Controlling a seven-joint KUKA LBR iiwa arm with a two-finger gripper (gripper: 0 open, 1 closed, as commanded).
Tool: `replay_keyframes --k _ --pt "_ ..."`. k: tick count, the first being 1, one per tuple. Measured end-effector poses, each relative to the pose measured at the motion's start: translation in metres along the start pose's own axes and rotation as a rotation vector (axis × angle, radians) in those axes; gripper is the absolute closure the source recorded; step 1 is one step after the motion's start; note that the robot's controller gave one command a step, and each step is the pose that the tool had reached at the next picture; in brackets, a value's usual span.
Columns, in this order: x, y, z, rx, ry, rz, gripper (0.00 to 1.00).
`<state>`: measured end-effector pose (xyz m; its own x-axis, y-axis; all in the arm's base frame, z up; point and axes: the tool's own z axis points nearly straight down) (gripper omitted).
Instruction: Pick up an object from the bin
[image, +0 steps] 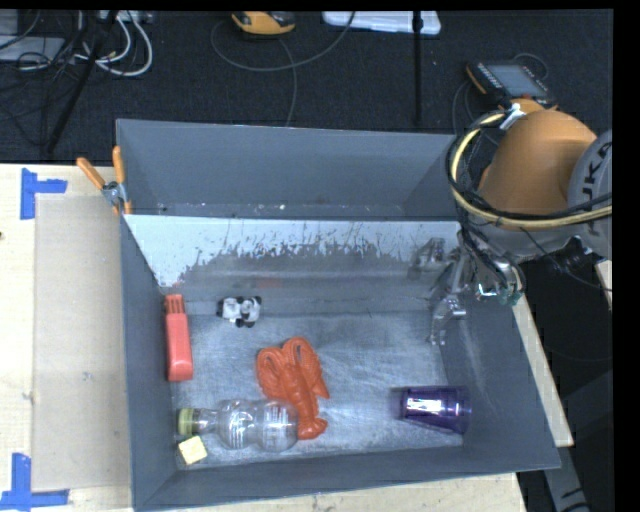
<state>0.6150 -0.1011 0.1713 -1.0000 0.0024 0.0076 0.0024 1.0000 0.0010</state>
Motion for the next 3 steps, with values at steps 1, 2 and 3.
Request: replay_keyframes --k 1,2,3 --pt "-0.002 0.0 -0.005 0.001 -0.007 -0.002 0.0" --pt "0.035 -0.004 0.038 0.002 -0.014 -0.046 0.0" --pt "0.061 -0.019 0.068 -0.001 0.0 -0.214 0.0"
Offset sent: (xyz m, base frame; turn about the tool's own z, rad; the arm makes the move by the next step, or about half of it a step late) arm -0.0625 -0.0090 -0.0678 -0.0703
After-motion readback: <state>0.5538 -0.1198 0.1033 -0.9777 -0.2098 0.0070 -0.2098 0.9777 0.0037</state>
